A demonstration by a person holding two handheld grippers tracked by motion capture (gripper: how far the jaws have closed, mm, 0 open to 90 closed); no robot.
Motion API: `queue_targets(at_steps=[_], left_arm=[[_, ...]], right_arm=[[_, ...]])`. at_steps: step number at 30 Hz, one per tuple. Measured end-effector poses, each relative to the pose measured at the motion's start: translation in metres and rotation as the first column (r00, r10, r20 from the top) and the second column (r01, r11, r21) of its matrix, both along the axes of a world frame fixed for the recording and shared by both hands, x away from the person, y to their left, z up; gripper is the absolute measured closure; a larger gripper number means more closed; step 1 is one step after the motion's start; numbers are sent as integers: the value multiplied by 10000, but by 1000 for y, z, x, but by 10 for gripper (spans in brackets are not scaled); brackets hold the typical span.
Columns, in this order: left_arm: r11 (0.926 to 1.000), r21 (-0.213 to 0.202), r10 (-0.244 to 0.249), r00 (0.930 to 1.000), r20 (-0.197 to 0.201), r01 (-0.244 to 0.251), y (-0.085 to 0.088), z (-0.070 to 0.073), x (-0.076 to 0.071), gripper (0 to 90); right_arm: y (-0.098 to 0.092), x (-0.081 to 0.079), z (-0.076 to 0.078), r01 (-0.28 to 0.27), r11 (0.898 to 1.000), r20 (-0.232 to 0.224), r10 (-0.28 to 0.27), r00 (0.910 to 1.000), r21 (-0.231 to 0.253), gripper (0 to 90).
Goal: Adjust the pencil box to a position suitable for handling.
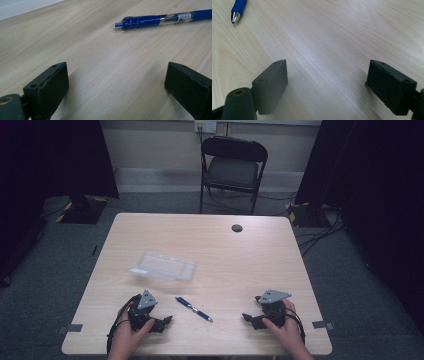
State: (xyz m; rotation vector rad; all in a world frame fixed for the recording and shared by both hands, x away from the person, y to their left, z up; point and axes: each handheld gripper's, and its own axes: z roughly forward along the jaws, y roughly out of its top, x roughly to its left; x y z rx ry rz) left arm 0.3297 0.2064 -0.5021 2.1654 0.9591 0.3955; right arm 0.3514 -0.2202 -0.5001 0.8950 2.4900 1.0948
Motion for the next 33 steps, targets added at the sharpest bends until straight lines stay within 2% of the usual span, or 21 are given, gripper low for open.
queue_targets(at_steps=[8, 12, 19, 20, 24, 26, 29, 33], left_arm=[[10000, 1, -1, 10000, -18, 1, 0, 0, 0, 49], [10000, 10, -5, 10000, -19, 5, 0, 0, 0, 49], [10000, 9, -4, 10000, -17, 4, 0, 0, 0, 50], [10000, 14, -7, 10000, -16, 7, 0, 0, 0, 50], [10000, 9, -3, 10000, -16, 3, 0, 0, 0, 49], [10000, 14, -9, 10000, -20, 9, 0, 0, 0, 49], [10000, 9, -5, 10000, -17, 5, 0, 0, 0, 49], [10000, 11, -7, 10000, -17, 7, 0, 0, 0, 50]], right_arm=[[0, 0, 0, 7, 10000, -1, -7, 10000, -22, 160], [3, -1, 0, 225, 9997, 29, -224, 9997, -7, 162], [16, -4, 2, 193, 9998, 0, -193, 9998, 48, 242], [25, -5, 3, -18, 9999, -126, 20, 9999, 161, 248], [36, -7, 4, -321, 9993, -220, 324, 9992, 165, 259], [47, -8, 5, -557, 9979, -367, 569, 9977, 323, 257], [54, -8, 5, -638, 9974, -353, 649, 9973, 324, 261], [65, -9, 8, -858, 9943, -337, 880, 9955, 636, 287]])
